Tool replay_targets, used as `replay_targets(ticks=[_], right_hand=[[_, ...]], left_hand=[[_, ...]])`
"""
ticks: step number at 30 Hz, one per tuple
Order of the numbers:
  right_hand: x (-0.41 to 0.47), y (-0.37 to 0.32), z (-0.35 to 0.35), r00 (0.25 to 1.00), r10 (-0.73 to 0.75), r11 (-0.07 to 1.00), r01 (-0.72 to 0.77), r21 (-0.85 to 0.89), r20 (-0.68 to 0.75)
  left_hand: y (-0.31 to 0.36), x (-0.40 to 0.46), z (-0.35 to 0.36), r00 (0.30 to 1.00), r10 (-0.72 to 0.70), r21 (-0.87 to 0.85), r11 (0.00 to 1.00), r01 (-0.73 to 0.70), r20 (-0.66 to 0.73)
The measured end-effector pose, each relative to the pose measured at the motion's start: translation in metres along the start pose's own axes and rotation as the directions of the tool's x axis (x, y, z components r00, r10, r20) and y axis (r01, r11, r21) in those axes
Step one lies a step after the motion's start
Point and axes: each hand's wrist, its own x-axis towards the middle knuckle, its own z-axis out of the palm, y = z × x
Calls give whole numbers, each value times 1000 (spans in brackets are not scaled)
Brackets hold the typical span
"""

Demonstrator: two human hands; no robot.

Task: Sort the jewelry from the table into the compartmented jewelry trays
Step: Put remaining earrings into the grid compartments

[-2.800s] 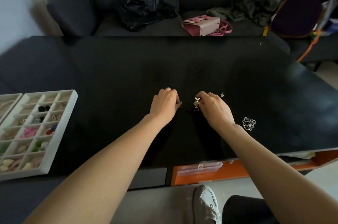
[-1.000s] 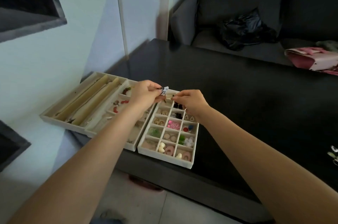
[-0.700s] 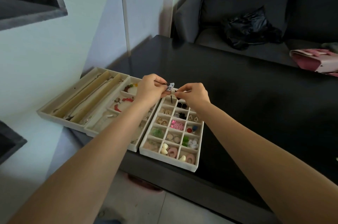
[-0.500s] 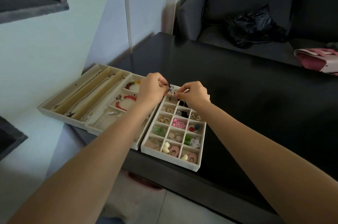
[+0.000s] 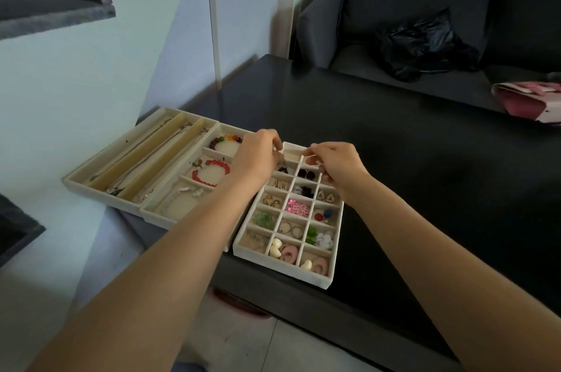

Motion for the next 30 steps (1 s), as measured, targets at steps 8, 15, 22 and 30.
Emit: replay_targets(ticks=[8, 15, 22, 30], right_hand=[[-34, 1, -14, 968, 188, 871, -244, 427, 169], [-36, 3, -19, 965, 193, 851, -254, 459, 177], [-40, 0, -21, 962, 190, 820, -266, 507, 197], [-40, -2, -27, 965, 191, 816, -257, 518, 179]], left_hand=[[1, 3, 6, 999, 27, 1, 1000, -27, 40], [4, 3, 5, 994, 44, 110, 992, -55, 105], [15, 1, 6, 989, 76, 299, 947, -112, 129], [19, 3, -2, 981, 78, 292, 948, -128, 178]])
